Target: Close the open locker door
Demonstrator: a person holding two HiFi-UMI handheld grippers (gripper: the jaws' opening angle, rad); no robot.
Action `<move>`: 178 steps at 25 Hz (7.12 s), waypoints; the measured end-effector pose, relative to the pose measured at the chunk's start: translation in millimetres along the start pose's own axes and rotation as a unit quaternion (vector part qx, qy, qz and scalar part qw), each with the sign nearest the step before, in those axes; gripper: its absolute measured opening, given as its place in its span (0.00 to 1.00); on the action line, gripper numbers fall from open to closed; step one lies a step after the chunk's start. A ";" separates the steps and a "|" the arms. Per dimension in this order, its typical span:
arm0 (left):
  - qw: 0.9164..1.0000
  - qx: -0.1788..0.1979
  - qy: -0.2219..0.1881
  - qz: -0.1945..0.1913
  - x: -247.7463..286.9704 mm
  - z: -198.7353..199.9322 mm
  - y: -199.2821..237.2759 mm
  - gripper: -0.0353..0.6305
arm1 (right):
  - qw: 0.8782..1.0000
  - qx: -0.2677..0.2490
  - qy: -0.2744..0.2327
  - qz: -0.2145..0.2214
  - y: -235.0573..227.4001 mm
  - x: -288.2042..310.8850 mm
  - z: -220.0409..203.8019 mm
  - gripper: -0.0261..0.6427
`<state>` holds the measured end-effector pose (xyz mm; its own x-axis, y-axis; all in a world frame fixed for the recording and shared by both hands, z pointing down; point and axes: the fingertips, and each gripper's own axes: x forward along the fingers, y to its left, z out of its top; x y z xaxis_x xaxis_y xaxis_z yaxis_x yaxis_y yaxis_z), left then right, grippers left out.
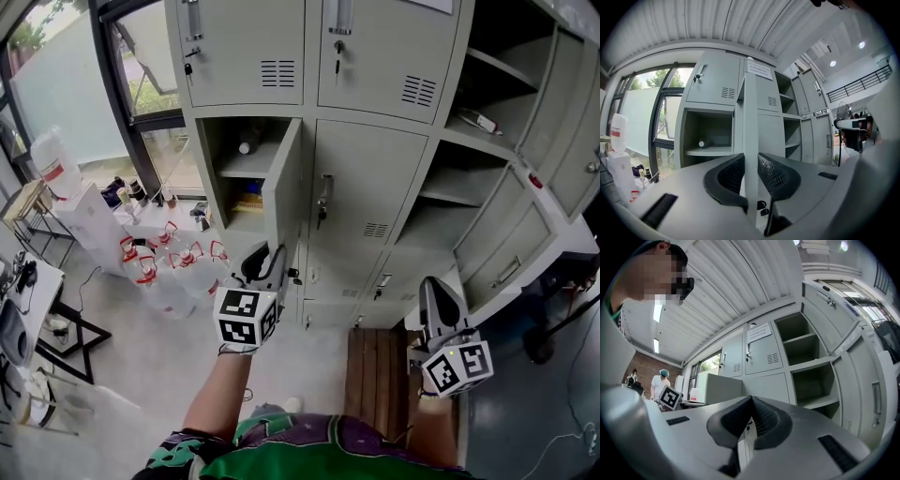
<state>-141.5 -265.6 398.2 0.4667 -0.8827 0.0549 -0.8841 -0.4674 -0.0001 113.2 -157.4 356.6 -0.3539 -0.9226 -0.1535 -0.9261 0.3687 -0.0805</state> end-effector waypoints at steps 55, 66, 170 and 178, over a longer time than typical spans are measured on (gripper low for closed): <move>0.991 -0.033 0.008 0.129 47.9 7.3 235.5 0.25 | 0.999 -0.020 0.011 0.034 37.2 183.9 -11.0 0.05; 0.986 -0.048 0.006 0.162 88.5 10.2 269.5 0.24 | 0.999 -0.017 0.000 0.042 4.0 219.1 -8.1 0.05; 0.975 -0.035 -0.070 -0.207 47.9 56.6 -111.4 0.09 | 0.991 -0.074 0.006 -0.114 -69.5 -40.9 46.1 0.72; 0.968 -0.034 -0.061 -0.242 60.6 52.2 -171.6 0.09 | 0.984 -0.080 0.010 -0.160 -112.8 -88.6 54.7 0.71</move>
<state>39.8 -241.4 349.5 0.8226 -0.5622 -0.0852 -0.5588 -0.8270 0.0619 256.1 -111.0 325.4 -0.0415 -0.9912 -0.1260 -0.9987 0.0374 0.0349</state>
